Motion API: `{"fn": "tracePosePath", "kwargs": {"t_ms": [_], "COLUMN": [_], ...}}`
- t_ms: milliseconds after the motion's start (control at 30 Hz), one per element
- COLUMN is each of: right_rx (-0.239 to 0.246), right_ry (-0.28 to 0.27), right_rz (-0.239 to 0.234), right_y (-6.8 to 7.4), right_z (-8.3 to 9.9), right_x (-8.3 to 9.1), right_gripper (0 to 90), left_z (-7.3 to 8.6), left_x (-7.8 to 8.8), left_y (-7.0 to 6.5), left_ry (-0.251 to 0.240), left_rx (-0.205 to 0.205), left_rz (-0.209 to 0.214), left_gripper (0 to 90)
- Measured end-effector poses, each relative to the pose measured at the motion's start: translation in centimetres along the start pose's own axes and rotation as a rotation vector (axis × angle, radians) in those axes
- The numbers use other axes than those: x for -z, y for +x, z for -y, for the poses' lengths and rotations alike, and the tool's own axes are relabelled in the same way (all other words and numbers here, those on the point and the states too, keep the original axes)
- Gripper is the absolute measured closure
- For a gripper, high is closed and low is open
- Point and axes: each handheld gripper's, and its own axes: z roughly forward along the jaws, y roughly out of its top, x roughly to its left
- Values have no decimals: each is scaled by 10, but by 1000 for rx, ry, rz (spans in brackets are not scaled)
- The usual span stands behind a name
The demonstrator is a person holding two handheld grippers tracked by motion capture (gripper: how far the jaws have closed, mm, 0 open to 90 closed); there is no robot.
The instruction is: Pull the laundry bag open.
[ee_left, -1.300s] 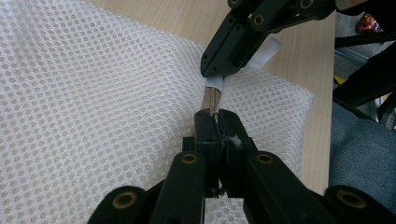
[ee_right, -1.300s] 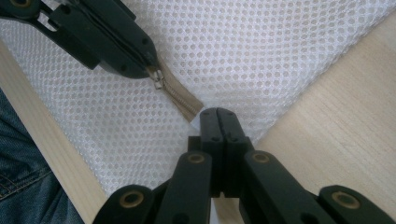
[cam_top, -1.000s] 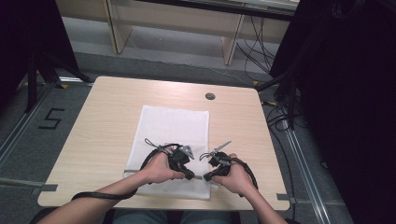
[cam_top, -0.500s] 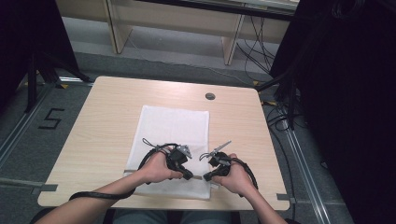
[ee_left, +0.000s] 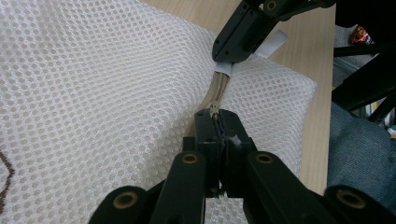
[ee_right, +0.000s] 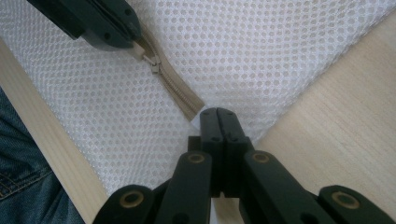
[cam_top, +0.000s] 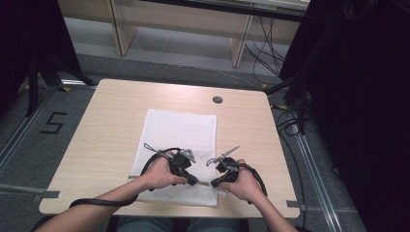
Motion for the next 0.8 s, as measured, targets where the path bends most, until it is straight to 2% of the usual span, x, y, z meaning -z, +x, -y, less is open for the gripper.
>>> {"fn": "tracePosePath", "kwargs": {"t_ms": [100, 133, 233, 300, 367, 400, 500, 567, 633, 733, 800], "right_rx": [3, 2, 3, 23, 19, 30, 18, 33, 34, -2, -1], "right_ry": [2, 3, 4, -6, -3, -6, -3, -8, -9, 5, 5], "right_rz": [4, 4, 5, 8, 9, 10, 9, 12, 10, 5, 5], "right_y": [0, 0, 0, -1, 0, -1, 0, -1, -1, 1, 1], "right_z": [0, 0, -1, -1, -1, -1, -1, -1, -1, -1, -1], "right_x": [0, 0, 0, -1, -1, -1, -1, -1, -1, 0, 0], "right_gripper": [900, 900, 900, 900, 900, 900, 900, 900, 900, 900, 900], "left_z": [0, -1, -1, -2, -3, -3, -2, -2, -2, -2, -2], "left_x": [-1, 0, -2, -3, -3, -3, -1, -1, -1, 0, 0], "left_y": [0, 0, -1, -2, -1, -2, -1, -2, -2, -2, -2], "left_ry": [-6, 6, 3, 7, 12, 9, 13, 13, 21, 21, 16], "left_rx": [-8, -15, -6, 7, -6, 13, 34, 32, 6, 9, 29], "left_rz": [-4, -7, -9, -10, -12, -8, -4, -15, -24, -21, -16], "left_gripper": [876, 876, 876, 876, 875, 876, 877, 877, 878, 879, 879]}}
